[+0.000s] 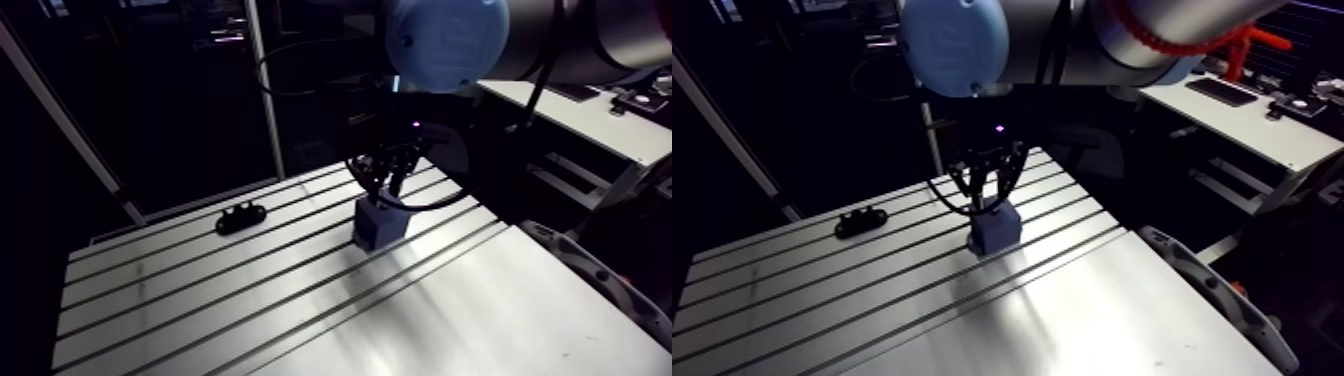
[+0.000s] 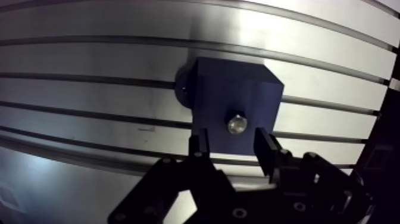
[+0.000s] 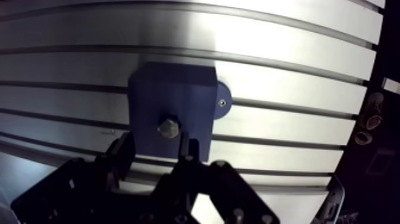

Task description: Pick up the M10 bolt and insert it into the hex recess until seated.

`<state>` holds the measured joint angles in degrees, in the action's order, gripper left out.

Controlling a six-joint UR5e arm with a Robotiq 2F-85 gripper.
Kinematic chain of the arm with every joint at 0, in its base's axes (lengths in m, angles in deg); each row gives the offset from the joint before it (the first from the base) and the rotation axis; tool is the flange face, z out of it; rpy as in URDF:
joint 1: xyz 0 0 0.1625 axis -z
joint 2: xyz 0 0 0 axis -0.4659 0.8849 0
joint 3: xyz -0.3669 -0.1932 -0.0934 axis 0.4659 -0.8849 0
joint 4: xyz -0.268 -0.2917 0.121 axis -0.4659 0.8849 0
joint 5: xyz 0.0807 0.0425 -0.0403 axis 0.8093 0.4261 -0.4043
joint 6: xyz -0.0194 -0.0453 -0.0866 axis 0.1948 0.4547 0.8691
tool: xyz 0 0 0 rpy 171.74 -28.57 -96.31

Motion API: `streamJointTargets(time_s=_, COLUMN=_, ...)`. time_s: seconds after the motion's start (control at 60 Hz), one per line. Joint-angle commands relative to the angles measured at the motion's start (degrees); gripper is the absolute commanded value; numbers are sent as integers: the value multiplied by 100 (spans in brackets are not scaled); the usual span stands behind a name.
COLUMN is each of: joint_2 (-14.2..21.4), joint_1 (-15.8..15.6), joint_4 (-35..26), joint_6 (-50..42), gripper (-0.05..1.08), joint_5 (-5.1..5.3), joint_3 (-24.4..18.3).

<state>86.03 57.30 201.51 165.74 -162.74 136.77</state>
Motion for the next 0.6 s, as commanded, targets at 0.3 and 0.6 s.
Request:
streamJointTargets(time_s=0.3, joint_2=-17, joint_1=26, joint_4=238, joint_6=48, gripper=48, joint_5=-3, joint_3=11)
streamJointTargets(time_s=0.6, joint_2=-96, joint_1=18, joint_4=238, joint_6=31, gripper=48, joint_5=-3, joint_3=4)
